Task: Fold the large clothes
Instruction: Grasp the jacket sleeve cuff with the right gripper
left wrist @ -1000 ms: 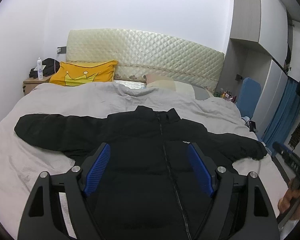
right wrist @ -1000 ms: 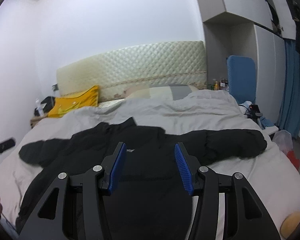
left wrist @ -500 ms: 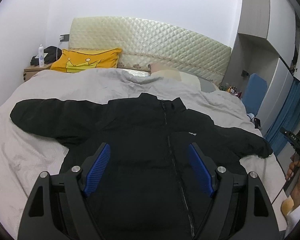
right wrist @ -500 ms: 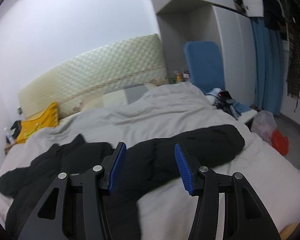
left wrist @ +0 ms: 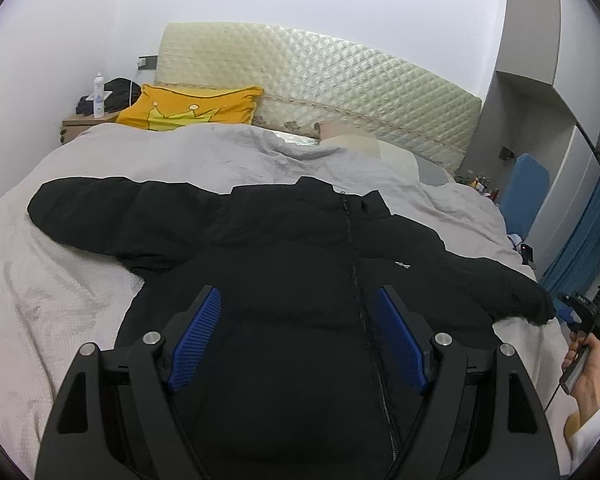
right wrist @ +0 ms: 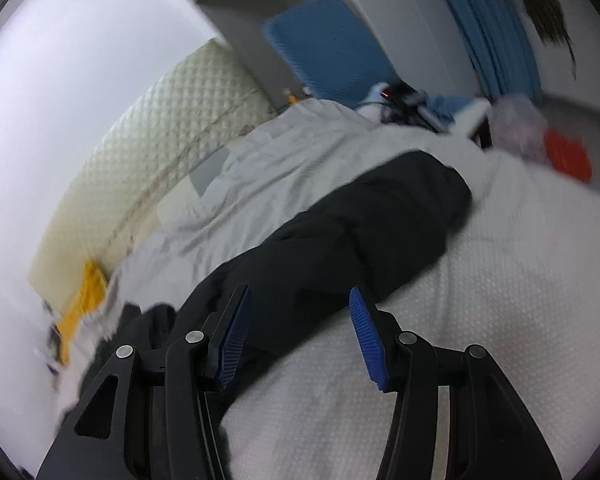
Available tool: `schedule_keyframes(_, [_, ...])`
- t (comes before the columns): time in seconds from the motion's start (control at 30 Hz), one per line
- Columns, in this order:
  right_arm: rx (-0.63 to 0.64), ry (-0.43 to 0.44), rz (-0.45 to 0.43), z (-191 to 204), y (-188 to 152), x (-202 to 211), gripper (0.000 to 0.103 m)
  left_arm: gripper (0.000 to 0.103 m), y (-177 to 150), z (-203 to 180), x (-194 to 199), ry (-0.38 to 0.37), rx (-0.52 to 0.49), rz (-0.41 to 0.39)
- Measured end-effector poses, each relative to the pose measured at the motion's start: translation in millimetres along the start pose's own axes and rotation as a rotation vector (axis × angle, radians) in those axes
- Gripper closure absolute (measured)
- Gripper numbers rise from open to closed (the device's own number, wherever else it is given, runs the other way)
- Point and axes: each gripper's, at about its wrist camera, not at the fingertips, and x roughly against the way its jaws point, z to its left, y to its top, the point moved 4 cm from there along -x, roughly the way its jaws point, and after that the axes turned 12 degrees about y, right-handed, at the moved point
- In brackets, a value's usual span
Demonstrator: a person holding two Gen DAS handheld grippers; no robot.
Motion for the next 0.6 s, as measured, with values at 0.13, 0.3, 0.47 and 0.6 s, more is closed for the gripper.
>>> schedule_keyframes(0.13, [-0.169, 0.039, -0.039, -44.5, 9.8, -2.6, 0.036, 0.023, -1.2, 2.2, -2.9, 0.006, 0.015, -0.007])
schedule_keyframes(0.3, [-0.279, 0.092, -0.029, -76.4, 22.7, -15.5, 0.028, 0.023, 1.7, -5.1, -5.8, -0.015, 0.010, -0.005])
schedule_keyframes(0.47, [-0.342, 0.058, -0.026, -112.9, 32.3, -32.3, 0.027, 0.023, 3.0, -10.3, -19.7, -0.012, 0.015, 0.007])
schedule_keyframes(0.6, [-0.389, 0.064, -0.058, -148.2, 34.5, -47.7, 0.027, 0.023, -1.3, -13.4, -38.1, 0.009, 0.011, 0.037])
